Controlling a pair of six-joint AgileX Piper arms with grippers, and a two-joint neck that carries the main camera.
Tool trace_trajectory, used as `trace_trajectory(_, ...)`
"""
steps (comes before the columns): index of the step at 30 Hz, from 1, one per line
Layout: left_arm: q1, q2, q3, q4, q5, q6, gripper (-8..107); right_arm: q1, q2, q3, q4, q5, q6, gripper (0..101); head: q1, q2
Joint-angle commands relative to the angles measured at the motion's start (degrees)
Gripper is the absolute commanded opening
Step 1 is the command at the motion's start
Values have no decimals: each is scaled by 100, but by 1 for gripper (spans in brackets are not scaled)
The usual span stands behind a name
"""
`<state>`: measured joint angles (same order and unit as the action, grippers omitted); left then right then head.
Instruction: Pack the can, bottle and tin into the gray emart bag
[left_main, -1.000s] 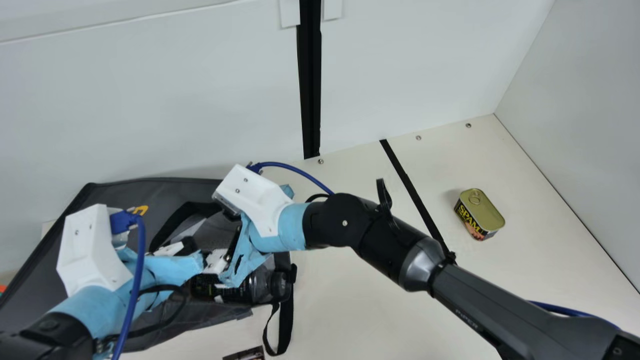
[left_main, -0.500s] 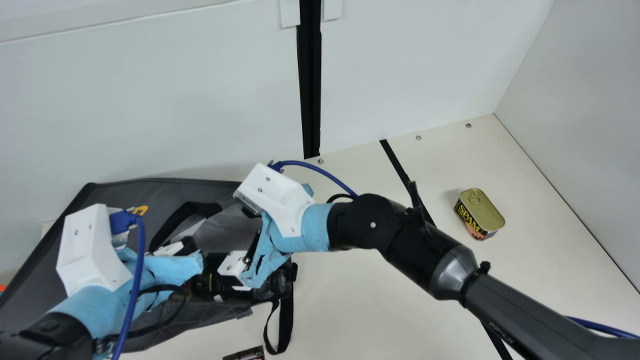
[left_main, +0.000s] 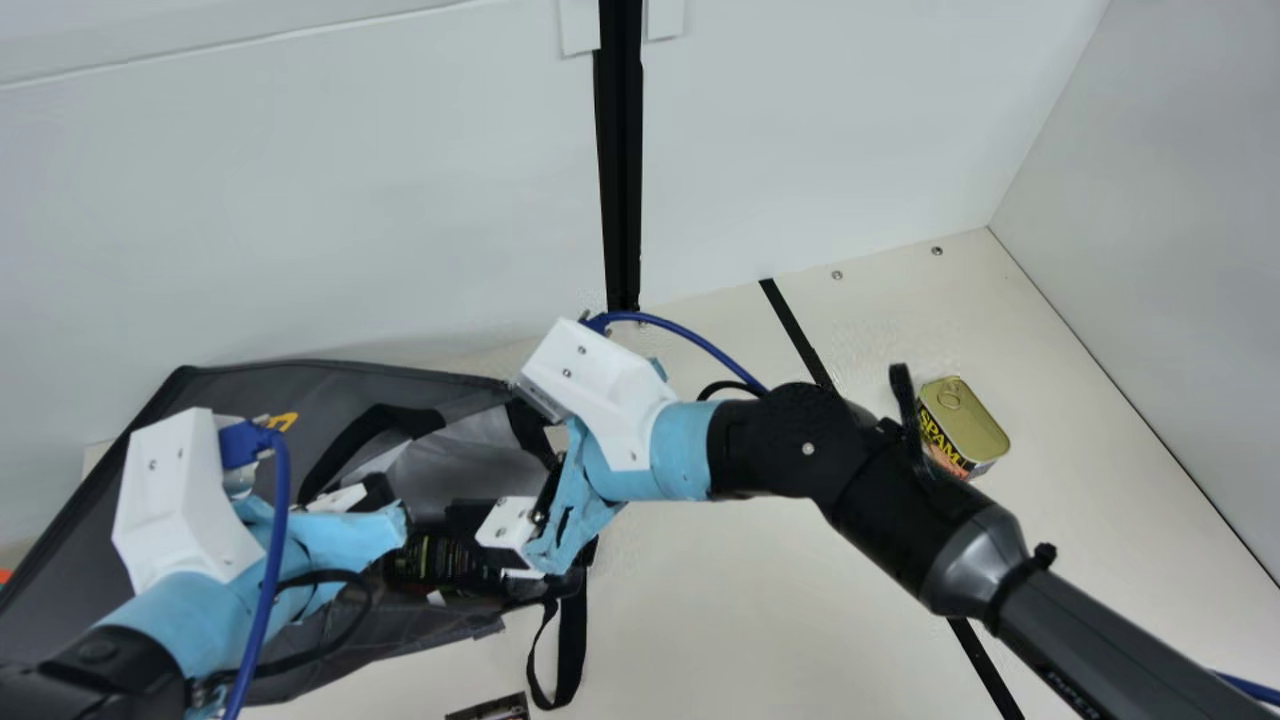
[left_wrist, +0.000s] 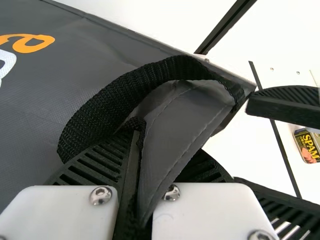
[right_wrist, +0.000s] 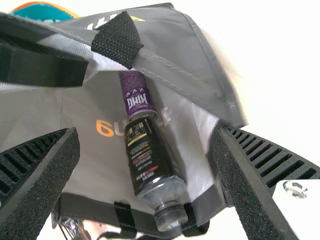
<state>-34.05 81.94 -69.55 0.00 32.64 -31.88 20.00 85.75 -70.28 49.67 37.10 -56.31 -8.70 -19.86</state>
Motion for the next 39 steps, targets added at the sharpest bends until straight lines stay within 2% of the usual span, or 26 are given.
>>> trace_trajectory(1, 0, 0, 0, 0, 0, 0, 10, -47, -40, 10, 21, 51, -34, 91, -130, -14)
trace_trajectory(20, 0, 0, 0, 0, 0, 0, 10, -552, -482, 127, 63, 545, -300, 91, -130, -14)
trace_trajectory(39, 0, 0, 0, 0, 0, 0, 10, -751, -1238, 434, -716, 422, 610, 91, -130, -14)
